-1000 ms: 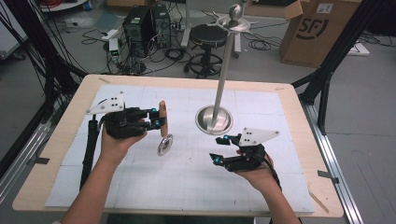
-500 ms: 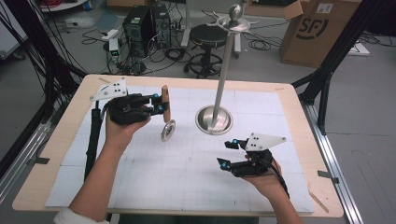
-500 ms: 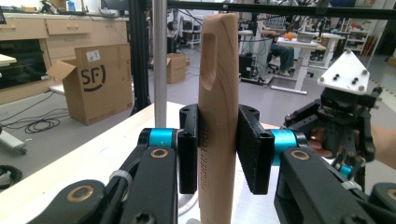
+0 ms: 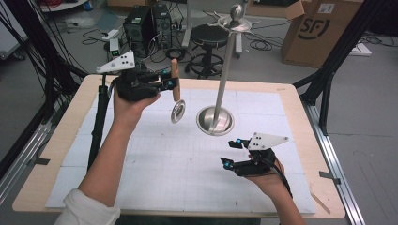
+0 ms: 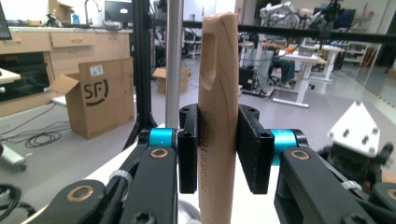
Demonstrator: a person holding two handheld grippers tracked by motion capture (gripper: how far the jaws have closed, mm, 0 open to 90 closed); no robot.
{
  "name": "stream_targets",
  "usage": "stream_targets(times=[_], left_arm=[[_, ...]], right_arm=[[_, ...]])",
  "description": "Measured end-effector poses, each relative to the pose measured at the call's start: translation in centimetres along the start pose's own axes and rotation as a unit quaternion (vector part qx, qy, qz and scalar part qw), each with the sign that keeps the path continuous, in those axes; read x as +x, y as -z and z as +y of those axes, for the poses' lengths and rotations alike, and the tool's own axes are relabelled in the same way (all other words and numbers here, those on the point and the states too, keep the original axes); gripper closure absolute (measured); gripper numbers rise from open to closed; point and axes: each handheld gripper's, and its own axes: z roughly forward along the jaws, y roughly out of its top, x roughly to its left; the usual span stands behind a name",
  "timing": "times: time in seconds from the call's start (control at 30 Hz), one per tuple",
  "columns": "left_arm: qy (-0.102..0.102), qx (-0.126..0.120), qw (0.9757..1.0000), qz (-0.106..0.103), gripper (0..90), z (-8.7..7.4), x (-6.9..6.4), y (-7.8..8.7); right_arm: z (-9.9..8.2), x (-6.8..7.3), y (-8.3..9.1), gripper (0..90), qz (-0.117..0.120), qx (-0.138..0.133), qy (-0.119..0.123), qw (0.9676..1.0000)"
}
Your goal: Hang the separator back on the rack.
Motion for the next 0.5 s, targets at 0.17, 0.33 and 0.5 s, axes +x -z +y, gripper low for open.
stream_targets(times=[0.17,0.33,0.5], left_arm=[[-0.005,0.005,0.9999,0.011,71.1,1.3,0.5,-0.7],[-0.015,0.011,0.9996,0.022,71.1,2.4,1.1,-1.2],[-0.015,0.007,0.9993,0.034,71.1,3.8,2.0,-1.5]], right_arm=[[-0.1,-0.2,-0.1,32.8,-0.003,0.003,-0.004,1.0000],[-0.3,-0.4,0.1,30.5,-0.003,-0.006,-0.014,0.9999],[-0.6,-0.9,0.4,29.8,-0.005,-0.007,-0.023,0.9997]])
